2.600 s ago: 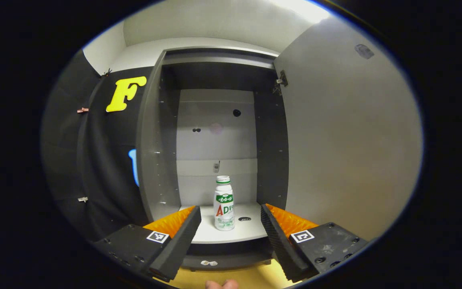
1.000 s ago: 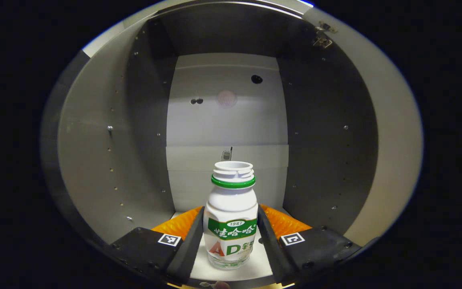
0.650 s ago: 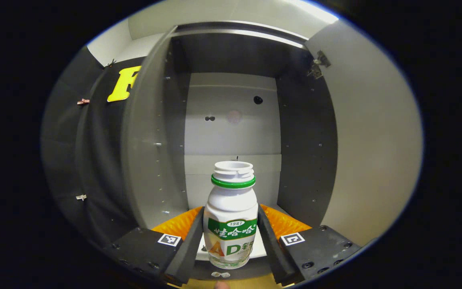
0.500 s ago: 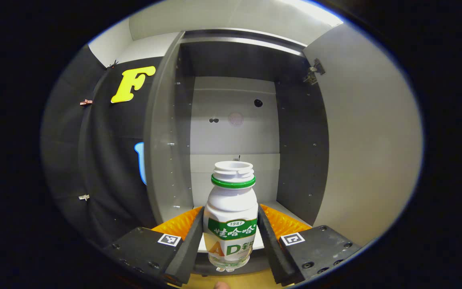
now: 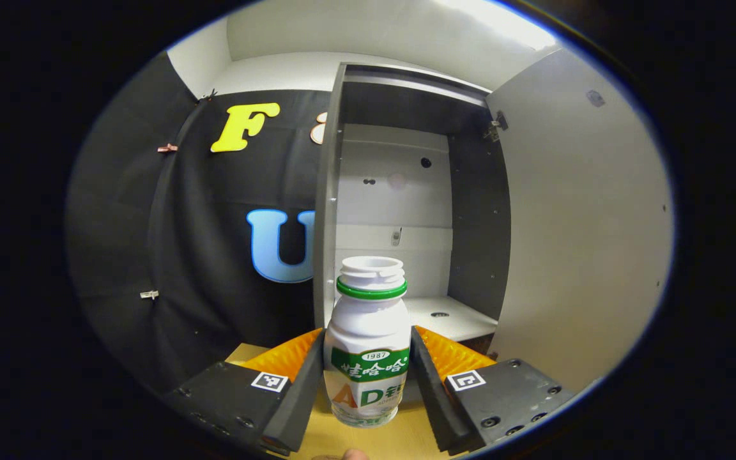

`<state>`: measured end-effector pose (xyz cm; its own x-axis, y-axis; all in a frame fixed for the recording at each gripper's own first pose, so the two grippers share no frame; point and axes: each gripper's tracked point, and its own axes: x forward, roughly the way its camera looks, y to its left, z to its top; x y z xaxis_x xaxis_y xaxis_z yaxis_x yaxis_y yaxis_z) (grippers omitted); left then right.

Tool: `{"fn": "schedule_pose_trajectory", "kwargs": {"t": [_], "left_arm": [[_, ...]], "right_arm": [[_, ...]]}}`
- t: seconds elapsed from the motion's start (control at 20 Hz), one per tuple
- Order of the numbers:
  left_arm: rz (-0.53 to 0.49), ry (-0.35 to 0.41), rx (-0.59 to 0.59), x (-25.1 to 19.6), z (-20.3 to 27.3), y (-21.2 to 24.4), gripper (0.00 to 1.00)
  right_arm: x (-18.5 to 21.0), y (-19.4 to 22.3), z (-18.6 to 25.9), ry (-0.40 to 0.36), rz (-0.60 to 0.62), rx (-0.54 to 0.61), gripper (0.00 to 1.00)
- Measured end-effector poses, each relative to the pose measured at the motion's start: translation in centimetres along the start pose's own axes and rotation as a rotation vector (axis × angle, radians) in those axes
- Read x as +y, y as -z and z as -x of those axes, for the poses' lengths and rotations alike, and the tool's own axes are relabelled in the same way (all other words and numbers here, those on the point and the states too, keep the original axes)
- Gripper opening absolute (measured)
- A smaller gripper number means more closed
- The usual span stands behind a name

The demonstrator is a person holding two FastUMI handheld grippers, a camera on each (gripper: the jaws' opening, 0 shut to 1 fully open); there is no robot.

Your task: Open the cabinet door with the right hand, grasp the bottle in the cabinet with the left hand and place it on the coaster, then close the cabinet door with the right hand.

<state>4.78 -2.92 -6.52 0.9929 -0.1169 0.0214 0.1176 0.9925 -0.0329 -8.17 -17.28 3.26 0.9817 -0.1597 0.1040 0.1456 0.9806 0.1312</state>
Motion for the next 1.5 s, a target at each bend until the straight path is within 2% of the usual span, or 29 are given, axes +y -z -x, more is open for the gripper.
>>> {"fn": "schedule_pose_trajectory", "kwargs": {"t": [0.1,0.3,0.5,0.7,0.75,0.9,1.15,1.3,1.5], "left_arm": [[-0.006,0.000,0.011,0.9,1.3,2.6,0.75],[-0.021,0.004,-0.008,2.1,3.6,6.6,0.76],[-0.063,0.020,-0.060,2.2,5.2,8.8,0.76],[-0.033,0.040,-0.039,2.1,6.2,13.0,0.76],[-0.024,0.037,-0.026,2.2,6.3,14.1,0.76],[-0.039,0.036,-0.002,2.7,6.3,17.2,0.75],[-0.029,0.078,0.038,3.0,6.3,22.8,0.76],[-0.017,0.066,0.064,3.5,5.9,25.2,0.76],[-0.010,0.066,0.081,3.6,5.0,27.3,0.77]], "right_arm": [[0.6,-0.4,0.2,0.001,-0.001,-0.014,1.00],[1.4,-1.0,0.8,0.013,0.015,-0.047,0.98],[1.6,-1.0,1.1,0.020,0.014,-0.045,0.98],[1.7,-1.0,1.3,0.037,-0.003,-0.033,0.98],[1.8,-1.0,1.5,0.038,-0.001,-0.029,1.00],[2.1,-1.2,2.2,0.037,0.001,-0.031,0.98],[2.9,-0.7,2.3,0.052,0.017,0.006,0.98],[3.3,-0.1,2.4,0.050,0.021,0.044,1.00],[3.3,-0.3,2.0,0.067,0.037,0.048,0.97]]}}
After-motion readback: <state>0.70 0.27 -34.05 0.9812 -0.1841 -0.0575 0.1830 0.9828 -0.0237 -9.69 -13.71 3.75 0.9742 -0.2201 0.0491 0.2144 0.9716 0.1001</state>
